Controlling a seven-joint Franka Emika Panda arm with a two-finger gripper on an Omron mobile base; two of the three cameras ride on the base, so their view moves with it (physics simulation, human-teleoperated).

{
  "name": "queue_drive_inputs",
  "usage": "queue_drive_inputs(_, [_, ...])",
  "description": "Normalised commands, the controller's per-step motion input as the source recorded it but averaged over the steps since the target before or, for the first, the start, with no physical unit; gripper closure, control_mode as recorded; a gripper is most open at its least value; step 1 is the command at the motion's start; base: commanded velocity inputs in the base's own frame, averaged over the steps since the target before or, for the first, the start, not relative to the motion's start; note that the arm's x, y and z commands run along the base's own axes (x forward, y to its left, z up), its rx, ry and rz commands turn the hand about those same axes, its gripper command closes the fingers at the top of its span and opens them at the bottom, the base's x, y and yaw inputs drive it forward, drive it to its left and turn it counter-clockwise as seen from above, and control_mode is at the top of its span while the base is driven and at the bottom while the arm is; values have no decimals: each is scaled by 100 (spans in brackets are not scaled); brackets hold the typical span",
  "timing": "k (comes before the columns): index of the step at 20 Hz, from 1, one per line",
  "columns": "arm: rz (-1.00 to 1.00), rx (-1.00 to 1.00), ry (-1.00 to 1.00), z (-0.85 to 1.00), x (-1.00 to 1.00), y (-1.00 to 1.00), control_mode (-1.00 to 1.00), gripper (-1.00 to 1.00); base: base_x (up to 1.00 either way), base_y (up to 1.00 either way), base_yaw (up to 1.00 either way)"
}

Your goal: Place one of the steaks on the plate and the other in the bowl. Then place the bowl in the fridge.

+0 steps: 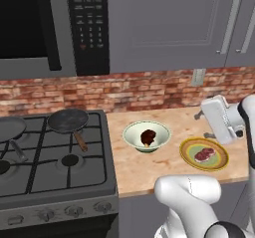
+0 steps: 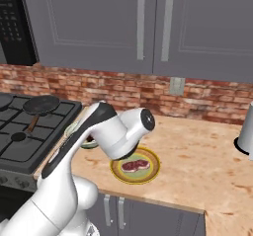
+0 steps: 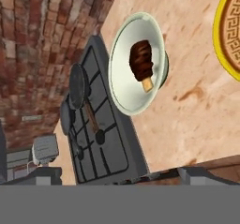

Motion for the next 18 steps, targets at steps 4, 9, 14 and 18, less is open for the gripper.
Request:
queue_drive_inputs(4, [0, 0, 2, -19, 22, 13, -100, -100, 0, 0, 0])
queue_drive_inputs(9, [0, 0, 6, -35, 22, 11, -100, -100, 0, 0, 0])
queue_drive_inputs(14, [0, 0, 8, -33, 20, 8, -100, -100, 0, 0, 0])
queue_drive_inputs(18, [0, 0, 1, -23, 21, 2, -100, -100, 0, 0, 0])
